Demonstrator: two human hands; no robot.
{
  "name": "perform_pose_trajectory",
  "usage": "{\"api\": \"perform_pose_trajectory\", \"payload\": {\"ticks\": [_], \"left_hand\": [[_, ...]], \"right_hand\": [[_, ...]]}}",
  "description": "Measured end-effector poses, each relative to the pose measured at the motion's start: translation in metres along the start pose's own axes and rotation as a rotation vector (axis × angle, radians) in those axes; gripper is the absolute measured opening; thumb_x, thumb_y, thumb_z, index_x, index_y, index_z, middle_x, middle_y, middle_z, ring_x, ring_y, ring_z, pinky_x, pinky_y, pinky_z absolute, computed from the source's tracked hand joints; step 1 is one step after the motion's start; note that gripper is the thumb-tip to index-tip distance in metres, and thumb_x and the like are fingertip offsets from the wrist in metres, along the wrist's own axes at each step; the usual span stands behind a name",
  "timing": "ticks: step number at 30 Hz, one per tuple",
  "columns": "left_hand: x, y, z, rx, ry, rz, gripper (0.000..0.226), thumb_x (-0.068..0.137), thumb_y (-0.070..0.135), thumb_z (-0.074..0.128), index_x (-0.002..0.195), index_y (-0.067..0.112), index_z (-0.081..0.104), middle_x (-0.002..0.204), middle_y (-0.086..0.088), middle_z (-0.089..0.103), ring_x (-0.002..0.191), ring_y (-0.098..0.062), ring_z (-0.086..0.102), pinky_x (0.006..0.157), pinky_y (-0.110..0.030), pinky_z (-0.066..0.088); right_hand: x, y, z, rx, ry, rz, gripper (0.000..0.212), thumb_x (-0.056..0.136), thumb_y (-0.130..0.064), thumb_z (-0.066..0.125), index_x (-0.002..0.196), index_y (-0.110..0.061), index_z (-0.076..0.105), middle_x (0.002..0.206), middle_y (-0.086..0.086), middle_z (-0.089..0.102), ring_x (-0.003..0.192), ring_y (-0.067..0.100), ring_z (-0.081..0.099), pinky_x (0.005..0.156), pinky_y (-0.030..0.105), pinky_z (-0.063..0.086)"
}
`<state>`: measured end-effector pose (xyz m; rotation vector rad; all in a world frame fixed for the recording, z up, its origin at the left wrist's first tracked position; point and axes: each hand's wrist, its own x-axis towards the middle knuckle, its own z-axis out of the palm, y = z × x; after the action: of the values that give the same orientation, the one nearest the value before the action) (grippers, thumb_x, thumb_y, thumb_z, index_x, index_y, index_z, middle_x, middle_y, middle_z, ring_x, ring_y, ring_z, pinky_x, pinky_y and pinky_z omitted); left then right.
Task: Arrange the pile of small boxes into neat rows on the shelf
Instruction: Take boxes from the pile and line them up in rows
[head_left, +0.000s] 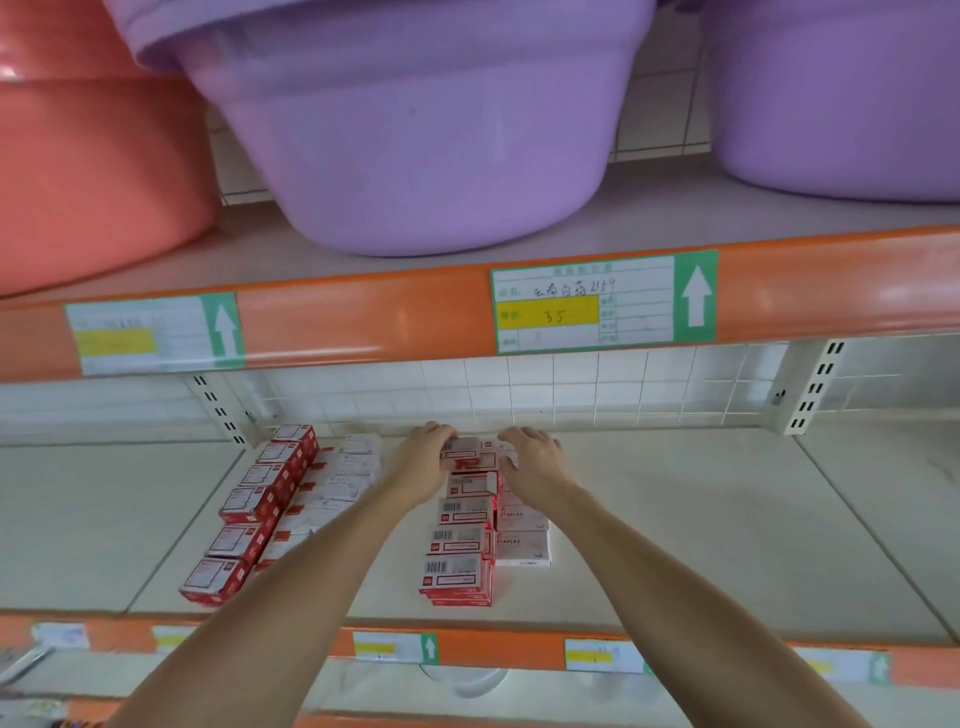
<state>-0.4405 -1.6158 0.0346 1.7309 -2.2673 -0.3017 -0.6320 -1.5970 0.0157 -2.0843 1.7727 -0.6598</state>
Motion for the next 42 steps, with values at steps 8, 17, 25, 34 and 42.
{"api": "perform_pose_trajectory", "payload": {"ticks": [8, 17, 25, 34, 42], "left_hand": [[0.003, -0.027, -0.004, -0.006, 0.053, -0.09, 0.031, 0.091, 0.017, 0.066, 0.121, 0.019, 0.057, 0.117, 0.005, 0.055, 0.111, -0.016, 0.05, 0.096, -0.038, 0.047], [0.011, -0.039, 0.0, 0.008, 0.031, -0.084, 0.034, 0.091, 0.01, 0.064, 0.122, 0.022, 0.056, 0.117, 0.006, 0.056, 0.109, -0.017, 0.05, 0.093, -0.038, 0.048], [0.012, -0.046, 0.001, -0.005, 0.047, -0.081, 0.032, 0.092, 0.013, 0.063, 0.122, 0.021, 0.056, 0.116, 0.005, 0.056, 0.111, -0.018, 0.05, 0.094, -0.039, 0.048], [0.006, -0.045, -0.006, -0.014, 0.071, -0.057, 0.03, 0.093, 0.009, 0.058, 0.121, 0.02, 0.056, 0.113, 0.007, 0.054, 0.109, -0.015, 0.048, 0.094, -0.036, 0.047], [0.005, -0.045, -0.008, -0.016, 0.073, -0.046, 0.03, 0.094, 0.013, 0.061, 0.122, 0.02, 0.055, 0.119, 0.006, 0.055, 0.113, -0.015, 0.047, 0.1, -0.037, 0.044]], "right_hand": [[0.031, -0.016, 0.005, 0.072, -0.092, 0.106, 0.036, 0.098, -0.024, 0.048, 0.133, -0.023, 0.055, 0.136, -0.001, 0.055, 0.126, 0.024, 0.048, 0.106, 0.041, 0.042], [0.061, -0.026, 0.018, -0.106, -0.248, 0.177, 0.026, 0.096, -0.03, 0.045, 0.113, -0.019, 0.061, 0.115, 0.006, 0.064, 0.105, 0.027, 0.058, 0.091, 0.04, 0.051], [0.068, -0.027, 0.017, -0.083, -0.18, 0.144, 0.022, 0.092, -0.019, 0.058, 0.114, -0.02, 0.058, 0.114, 0.003, 0.054, 0.1, 0.023, 0.055, 0.089, 0.042, 0.052], [0.072, -0.032, 0.015, 0.064, -0.227, 0.238, 0.028, 0.094, -0.008, 0.053, 0.119, -0.017, 0.061, 0.125, 0.01, 0.04, 0.095, 0.028, 0.058, 0.084, 0.041, 0.056], [0.063, -0.025, 0.0, 0.639, -0.084, 0.407, 0.025, 0.086, -0.009, 0.063, 0.11, -0.013, 0.057, 0.096, 0.01, 0.066, 0.068, 0.02, 0.052, 0.054, 0.028, 0.041]]}}
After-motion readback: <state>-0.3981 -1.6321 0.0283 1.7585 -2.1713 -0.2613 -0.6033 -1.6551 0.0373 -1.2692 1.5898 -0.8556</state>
